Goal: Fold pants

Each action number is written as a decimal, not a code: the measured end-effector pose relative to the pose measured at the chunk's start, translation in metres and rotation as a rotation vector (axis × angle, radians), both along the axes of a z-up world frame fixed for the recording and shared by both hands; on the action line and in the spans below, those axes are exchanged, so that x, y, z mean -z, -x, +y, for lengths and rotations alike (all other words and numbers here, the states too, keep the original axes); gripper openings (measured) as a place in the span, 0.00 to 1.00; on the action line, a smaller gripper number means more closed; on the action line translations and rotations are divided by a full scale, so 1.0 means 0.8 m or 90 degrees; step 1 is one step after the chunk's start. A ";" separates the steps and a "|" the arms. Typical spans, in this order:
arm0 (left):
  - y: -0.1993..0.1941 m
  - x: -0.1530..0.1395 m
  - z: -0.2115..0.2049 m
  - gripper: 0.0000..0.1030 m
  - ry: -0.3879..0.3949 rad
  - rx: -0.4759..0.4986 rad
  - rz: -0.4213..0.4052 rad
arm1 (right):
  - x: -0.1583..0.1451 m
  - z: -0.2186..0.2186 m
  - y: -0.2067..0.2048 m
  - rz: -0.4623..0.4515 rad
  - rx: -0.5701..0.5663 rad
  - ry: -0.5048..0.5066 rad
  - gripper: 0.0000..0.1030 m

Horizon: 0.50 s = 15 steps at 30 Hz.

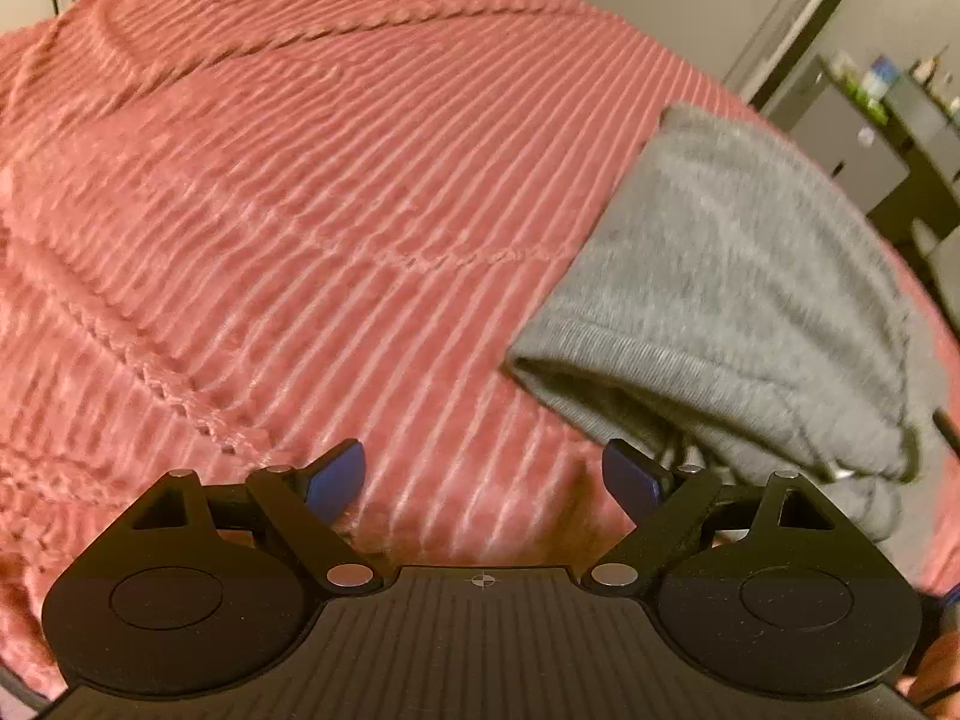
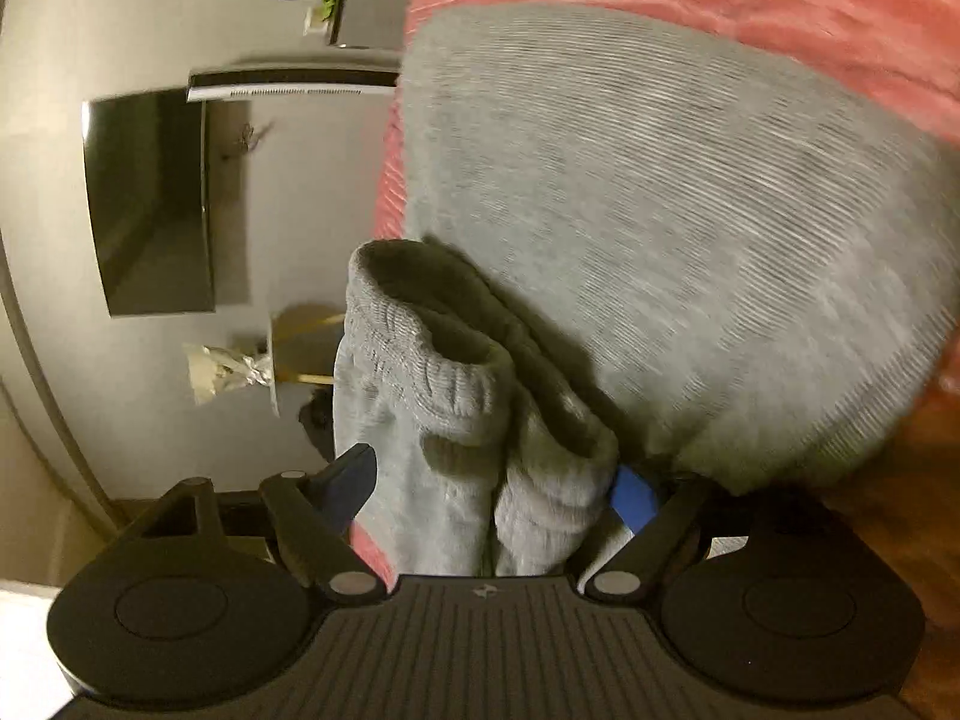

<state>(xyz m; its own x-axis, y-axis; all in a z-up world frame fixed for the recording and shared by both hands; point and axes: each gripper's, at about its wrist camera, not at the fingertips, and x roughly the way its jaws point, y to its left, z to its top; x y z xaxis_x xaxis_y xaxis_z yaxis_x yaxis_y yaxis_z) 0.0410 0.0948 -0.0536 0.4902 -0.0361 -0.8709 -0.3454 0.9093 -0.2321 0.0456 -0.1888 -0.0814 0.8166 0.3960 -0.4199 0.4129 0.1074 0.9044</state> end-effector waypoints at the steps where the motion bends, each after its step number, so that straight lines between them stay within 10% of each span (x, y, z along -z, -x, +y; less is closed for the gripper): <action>1: 0.000 0.000 -0.001 0.88 -0.008 0.001 0.004 | -0.005 0.004 -0.005 -0.001 -0.004 0.025 0.60; 3: -0.001 0.000 -0.003 0.88 -0.024 -0.001 0.012 | -0.015 0.013 -0.014 -0.001 -0.018 0.100 0.45; 15: -0.009 0.002 -0.017 0.85 -0.103 -0.001 0.049 | -0.035 -0.011 -0.022 -0.002 -0.049 0.115 0.57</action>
<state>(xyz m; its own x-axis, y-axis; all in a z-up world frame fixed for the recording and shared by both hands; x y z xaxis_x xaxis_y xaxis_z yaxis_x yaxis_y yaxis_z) 0.0484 0.0815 -0.0554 0.4211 0.1078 -0.9006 -0.3576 0.9322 -0.0556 0.0633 -0.1973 -0.0531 0.7880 0.3764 -0.4873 0.3943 0.2993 0.8689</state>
